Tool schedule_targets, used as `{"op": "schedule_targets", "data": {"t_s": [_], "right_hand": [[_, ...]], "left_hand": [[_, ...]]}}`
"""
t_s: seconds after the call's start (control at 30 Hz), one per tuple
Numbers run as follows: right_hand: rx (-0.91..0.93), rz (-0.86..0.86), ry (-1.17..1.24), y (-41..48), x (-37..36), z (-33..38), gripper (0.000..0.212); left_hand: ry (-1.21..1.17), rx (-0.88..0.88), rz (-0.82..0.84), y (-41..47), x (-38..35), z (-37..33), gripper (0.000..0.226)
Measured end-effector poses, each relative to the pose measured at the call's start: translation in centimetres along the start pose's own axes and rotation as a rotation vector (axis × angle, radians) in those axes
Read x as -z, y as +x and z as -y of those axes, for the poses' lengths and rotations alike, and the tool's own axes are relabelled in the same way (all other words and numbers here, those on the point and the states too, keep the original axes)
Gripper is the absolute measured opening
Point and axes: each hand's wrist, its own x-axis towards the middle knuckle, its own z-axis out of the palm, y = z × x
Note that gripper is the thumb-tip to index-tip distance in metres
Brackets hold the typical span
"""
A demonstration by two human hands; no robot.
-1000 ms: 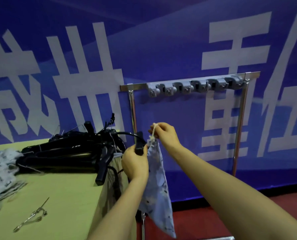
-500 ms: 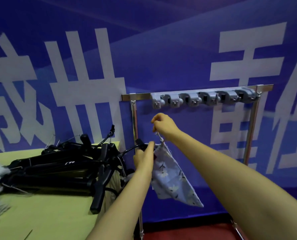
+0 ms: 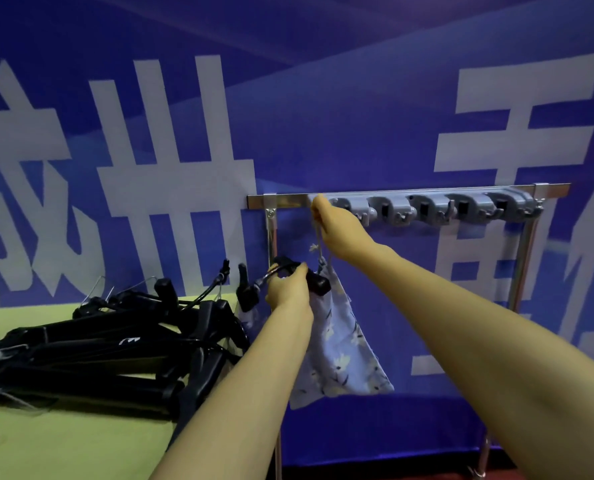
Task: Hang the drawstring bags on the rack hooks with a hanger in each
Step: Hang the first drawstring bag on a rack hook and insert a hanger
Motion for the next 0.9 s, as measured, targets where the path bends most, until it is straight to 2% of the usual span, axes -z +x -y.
{"op": "schedule_targets", "data": {"t_s": [0.23,0.53,0.67,0.9], "right_hand": [[0.004,-0.135,0.117,1.5,0.9,-0.7,0.015],[-0.231,-0.235,0.445,3.8,0.1,-2.2,0.015],[-0.275,-0.254,0.418,3.0,-1.1,-2.9,0.015],[-0.346,-0.234,0.442,0.0,-4.0,-2.9,0.004]], "left_hand": [[0.243,-0.292,-0.024,2.1,-1.2,-0.5,0.027],[0.180,-0.280,-0.009,3.5,-2.0,0.3,0.021],[0.223,-0.260,-0.008,4.1,-2.0,1.9,0.021],[0.263,-0.242,-0.021,4.2,-1.1,3.3,0.019]]}}
